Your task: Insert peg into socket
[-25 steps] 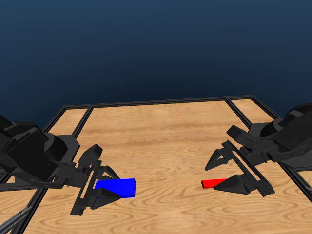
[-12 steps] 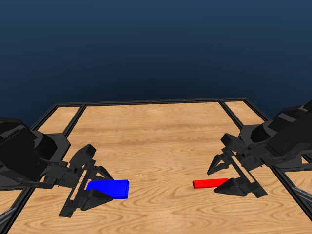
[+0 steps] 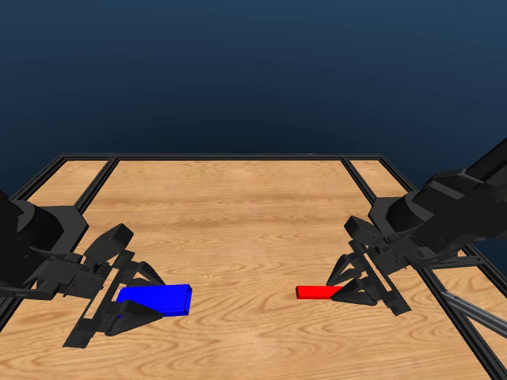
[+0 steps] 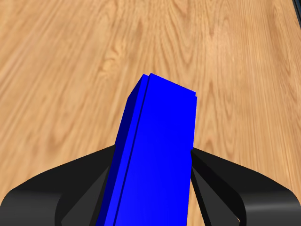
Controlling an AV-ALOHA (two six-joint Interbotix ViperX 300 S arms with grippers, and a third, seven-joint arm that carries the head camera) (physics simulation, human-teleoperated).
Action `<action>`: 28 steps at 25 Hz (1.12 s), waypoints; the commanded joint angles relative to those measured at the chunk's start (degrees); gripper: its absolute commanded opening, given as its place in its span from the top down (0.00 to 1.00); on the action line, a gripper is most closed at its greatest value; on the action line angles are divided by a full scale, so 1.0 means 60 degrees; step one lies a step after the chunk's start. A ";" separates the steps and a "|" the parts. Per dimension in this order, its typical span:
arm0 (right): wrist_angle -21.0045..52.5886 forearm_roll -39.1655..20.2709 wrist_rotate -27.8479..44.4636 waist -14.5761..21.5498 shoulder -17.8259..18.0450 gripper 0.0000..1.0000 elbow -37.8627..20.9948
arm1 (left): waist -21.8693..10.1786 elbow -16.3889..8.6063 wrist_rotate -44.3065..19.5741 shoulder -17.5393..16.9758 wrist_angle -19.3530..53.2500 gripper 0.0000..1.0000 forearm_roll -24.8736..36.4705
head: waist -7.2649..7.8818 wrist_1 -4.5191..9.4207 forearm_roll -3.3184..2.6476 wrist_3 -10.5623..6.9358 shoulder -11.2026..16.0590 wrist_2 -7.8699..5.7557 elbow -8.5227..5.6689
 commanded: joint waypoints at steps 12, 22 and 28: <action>-0.1599 0.0737 -0.1278 0.0814 0.0580 1.00 -0.0317 | 0.0499 -0.0634 0.1400 -0.0776 -0.0052 1.00 0.0022 | 0.0059 -0.0020 0.0061 0.0272 -0.0161 0.0035 -0.0116; -0.1035 0.0372 -0.4974 -0.0911 -0.0755 1.00 -0.1759 | 0.0813 -0.1061 0.2405 -0.1028 0.0457 1.00 0.0120 | 0.0283 -0.0080 0.0214 0.0431 -0.0130 0.0368 -0.0101; -0.0963 0.0536 -0.6079 -0.1478 -0.0832 1.00 -0.2438 | 0.0859 -0.1341 0.2487 -0.0888 0.0464 1.00 0.0292 | 0.0399 -0.0005 0.0298 0.0539 -0.0149 0.0562 -0.0058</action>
